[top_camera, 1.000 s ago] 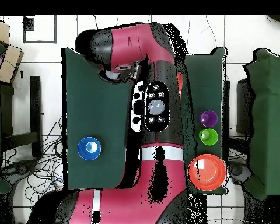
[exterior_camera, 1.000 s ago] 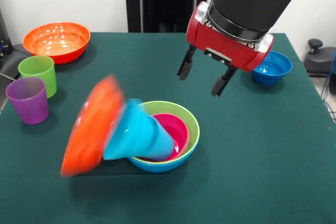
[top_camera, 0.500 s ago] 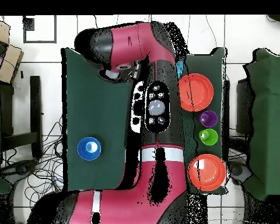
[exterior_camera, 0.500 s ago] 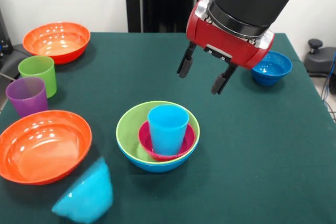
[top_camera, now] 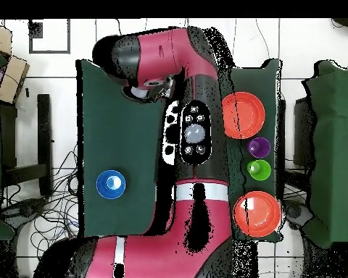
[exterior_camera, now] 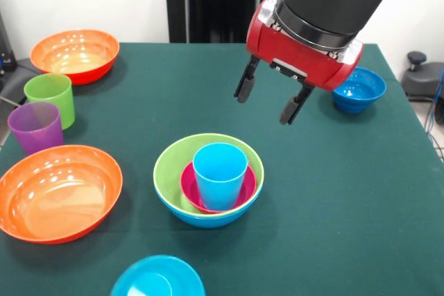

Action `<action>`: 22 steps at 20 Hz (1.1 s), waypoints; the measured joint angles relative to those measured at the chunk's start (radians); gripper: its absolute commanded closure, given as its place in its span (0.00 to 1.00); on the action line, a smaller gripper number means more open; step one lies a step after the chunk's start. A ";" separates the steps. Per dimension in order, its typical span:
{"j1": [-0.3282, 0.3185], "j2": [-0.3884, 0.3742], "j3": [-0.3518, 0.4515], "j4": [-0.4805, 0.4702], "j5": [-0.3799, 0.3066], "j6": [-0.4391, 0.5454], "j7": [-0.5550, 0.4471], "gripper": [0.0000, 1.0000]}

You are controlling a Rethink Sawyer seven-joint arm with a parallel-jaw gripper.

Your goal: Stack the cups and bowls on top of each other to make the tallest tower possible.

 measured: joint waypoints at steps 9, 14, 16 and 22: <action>0.000 0.000 0.000 0.000 0.000 0.000 0.000 0.00; -0.002 0.001 0.000 0.000 0.000 -0.001 0.000 0.00; -0.006 0.004 0.001 -0.001 0.000 -0.002 0.000 0.00; -0.049 0.051 0.023 -0.047 0.000 -0.041 -0.001 0.00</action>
